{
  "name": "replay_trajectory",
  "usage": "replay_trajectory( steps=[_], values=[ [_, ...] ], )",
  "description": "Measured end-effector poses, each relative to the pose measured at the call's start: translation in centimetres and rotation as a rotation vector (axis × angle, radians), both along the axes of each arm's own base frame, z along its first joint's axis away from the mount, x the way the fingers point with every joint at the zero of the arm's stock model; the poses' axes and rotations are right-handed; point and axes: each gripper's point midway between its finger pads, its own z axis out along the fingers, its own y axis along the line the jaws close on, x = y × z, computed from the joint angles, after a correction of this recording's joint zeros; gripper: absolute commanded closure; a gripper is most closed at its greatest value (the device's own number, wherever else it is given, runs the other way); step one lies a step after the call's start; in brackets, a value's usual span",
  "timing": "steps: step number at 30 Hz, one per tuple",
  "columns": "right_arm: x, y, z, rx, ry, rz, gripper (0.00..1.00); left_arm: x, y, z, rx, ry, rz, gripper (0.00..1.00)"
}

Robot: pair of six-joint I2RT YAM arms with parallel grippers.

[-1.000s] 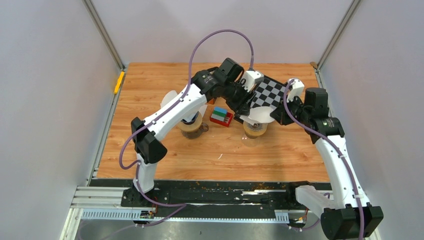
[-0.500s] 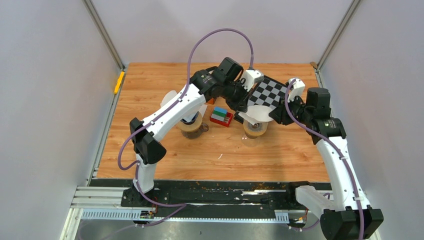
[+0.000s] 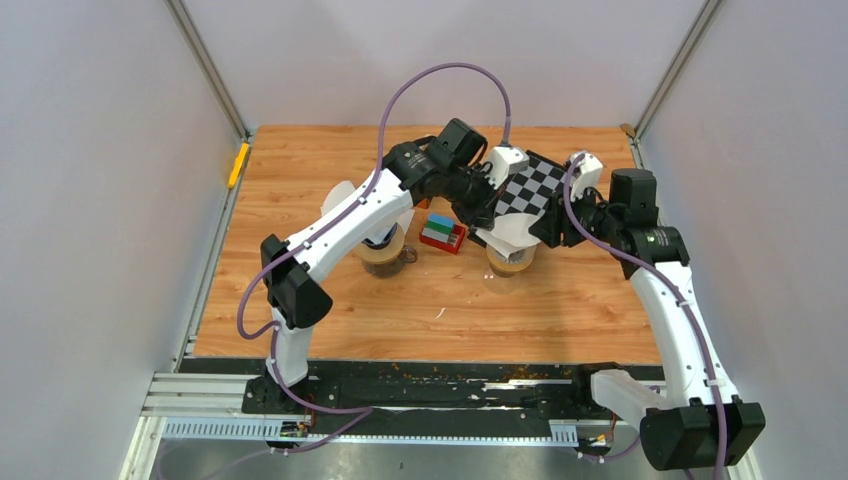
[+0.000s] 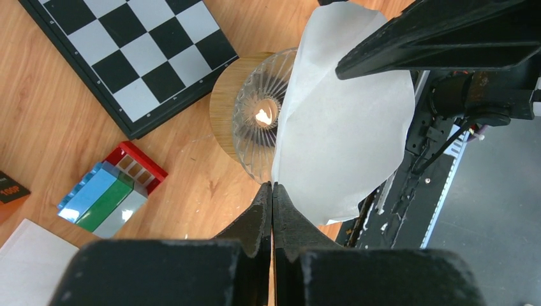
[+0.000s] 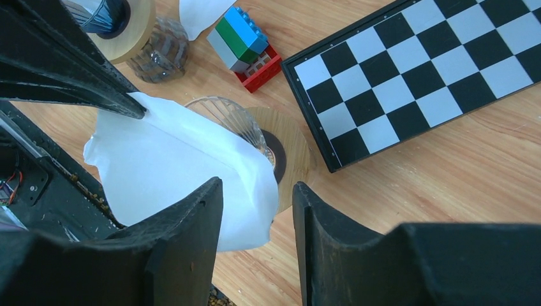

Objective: Place the coffee filter in the dripper
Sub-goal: Adjust the coffee filter in the coffee dripper.

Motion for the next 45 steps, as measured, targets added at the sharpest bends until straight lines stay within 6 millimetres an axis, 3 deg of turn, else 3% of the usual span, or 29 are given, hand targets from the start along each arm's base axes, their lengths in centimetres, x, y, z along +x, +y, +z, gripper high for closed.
replay_trajectory(
  steps=[5, 11, 15, 25, 40, 45],
  values=[
    [0.3, 0.3, -0.9, -0.004, 0.026, 0.029, 0.52, 0.0, 0.0, 0.0, 0.000, -0.005, -0.006, 0.99],
    [0.5, 0.5, -1.6, -0.007, 0.044, 0.052, 0.52, 0.1, 0.0, -0.1, 0.002, -0.008, -0.001, 0.71],
    [0.4, 0.7, -2.2, -0.013, 0.056, 0.064, 0.52, 0.5, 0.1, -0.7, 0.018, -0.005, 0.026, 0.62],
    [0.2, 1.1, -2.8, -0.037, 0.061, 0.074, 0.52, 0.7, 0.2, -2.2, 0.035, 0.041, 0.099, 0.57],
    [-0.2, 0.9, -4.4, -0.068, 0.091, 0.062, 0.55, 0.9, -0.9, -1.6, -0.019, 0.079, 0.148, 0.41],
    [-0.2, 0.9, -4.4, -0.070, 0.091, 0.062, 0.55, 0.4, -0.9, -2.7, -0.005, 0.115, 0.149, 0.39]
  ],
)
